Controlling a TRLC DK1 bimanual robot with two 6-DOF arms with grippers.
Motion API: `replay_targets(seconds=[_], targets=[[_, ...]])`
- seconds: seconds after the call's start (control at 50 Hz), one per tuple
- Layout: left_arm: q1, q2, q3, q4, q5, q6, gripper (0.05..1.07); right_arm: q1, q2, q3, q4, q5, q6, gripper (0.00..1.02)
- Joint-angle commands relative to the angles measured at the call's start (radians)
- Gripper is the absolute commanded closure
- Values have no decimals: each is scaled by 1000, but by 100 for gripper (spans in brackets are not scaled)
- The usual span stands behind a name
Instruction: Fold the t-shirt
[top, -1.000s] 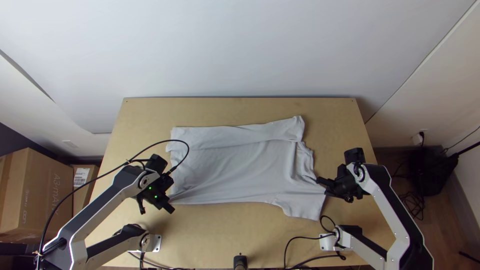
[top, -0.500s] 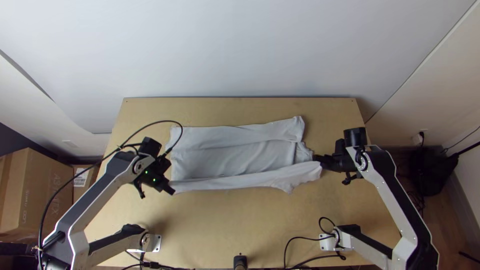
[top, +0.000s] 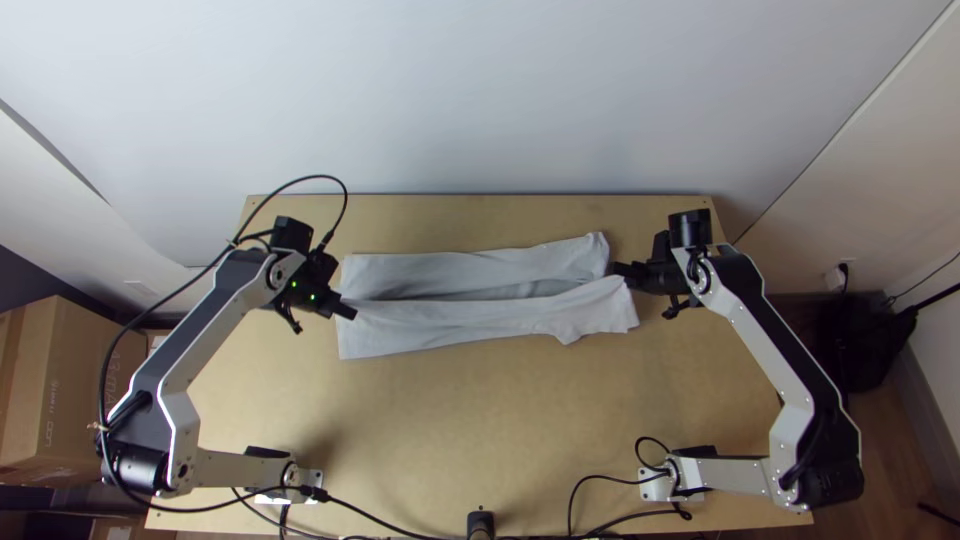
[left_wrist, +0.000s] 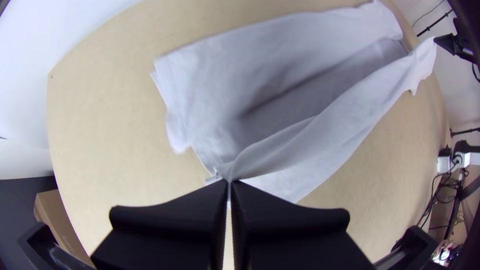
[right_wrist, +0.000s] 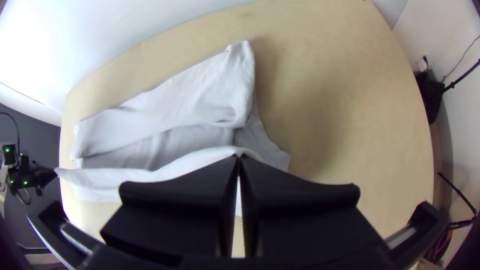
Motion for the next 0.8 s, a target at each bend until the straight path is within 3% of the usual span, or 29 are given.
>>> replay_targets(seconds=[0.0,0.54,0.76,0.78], targets=[[25,68,105,6,6,-10,104,9,73,50,27,20,15,100],[73,306,311,21,5,4,104,35,432,319,130,33,40,100],[76,357,304,93,6,-44,104,61,593,460,130,98,52,99],[76,361,303,106,5,-51,104,63,600,467,130,107,51,95]])
